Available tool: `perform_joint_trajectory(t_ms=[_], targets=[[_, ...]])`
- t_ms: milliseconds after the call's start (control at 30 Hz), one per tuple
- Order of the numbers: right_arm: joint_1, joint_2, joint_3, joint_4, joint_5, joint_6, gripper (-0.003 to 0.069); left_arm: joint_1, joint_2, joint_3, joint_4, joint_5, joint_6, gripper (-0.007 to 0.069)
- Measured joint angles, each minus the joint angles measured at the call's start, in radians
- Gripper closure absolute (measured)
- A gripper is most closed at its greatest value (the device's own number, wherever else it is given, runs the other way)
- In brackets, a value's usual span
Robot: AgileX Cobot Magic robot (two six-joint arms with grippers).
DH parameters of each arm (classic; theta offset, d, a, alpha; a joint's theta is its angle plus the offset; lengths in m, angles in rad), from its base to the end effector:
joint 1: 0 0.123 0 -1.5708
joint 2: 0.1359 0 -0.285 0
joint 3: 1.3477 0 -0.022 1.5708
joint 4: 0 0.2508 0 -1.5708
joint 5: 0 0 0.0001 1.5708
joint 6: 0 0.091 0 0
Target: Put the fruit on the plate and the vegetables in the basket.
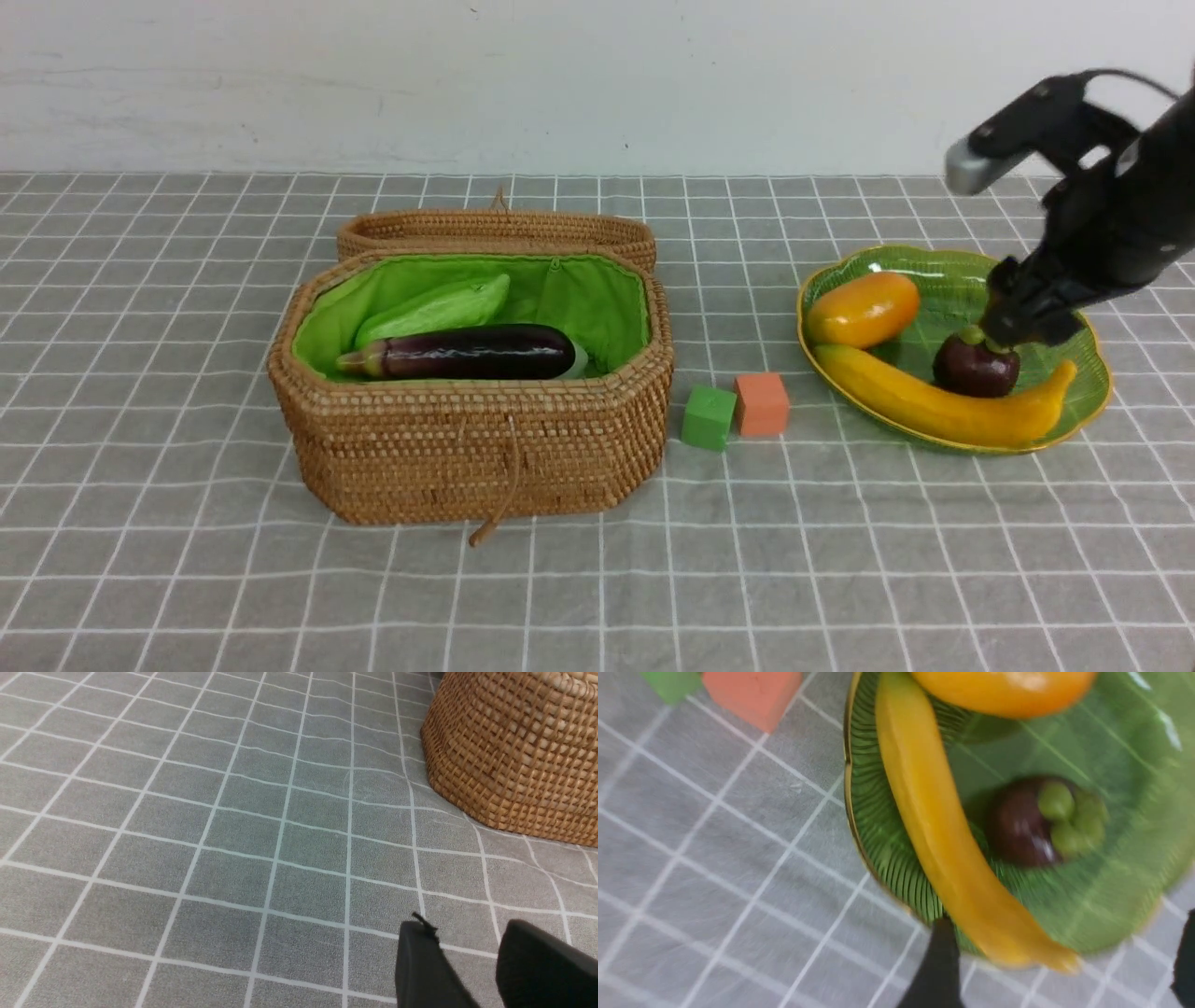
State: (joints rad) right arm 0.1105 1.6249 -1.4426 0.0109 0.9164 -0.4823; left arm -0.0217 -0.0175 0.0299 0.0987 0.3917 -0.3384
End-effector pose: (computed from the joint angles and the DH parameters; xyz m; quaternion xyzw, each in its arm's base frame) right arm 0.3515 0.0398 0.3238 -0.2788 0.9198 -0.0460 0.2722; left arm 0.0519 0.0023 0.1691 -0.1020 0.8028 -0.0636 0.5840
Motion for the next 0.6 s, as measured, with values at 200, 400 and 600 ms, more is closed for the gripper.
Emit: perform_joint_trajectory(t_ms=[200, 400, 600], targets=[[0.000, -0.245, 0.007, 0.001, 0.276, 0.151, 0.0501, 0.000, 0.000, 0.000, 0.000, 0.000, 0.000, 0.0386], [0.000, -0.347, 0.017, 0.016, 0.334, 0.162, 0.0676, 0.000, 0.000, 0.000, 0.000, 0.000, 0.000, 0.0386], [0.000, -0.405, 0.017, 0.032, 0.337, 0.164, 0.0677, 0.000, 0.000, 0.000, 0.000, 0.000, 0.001, 0.0386]])
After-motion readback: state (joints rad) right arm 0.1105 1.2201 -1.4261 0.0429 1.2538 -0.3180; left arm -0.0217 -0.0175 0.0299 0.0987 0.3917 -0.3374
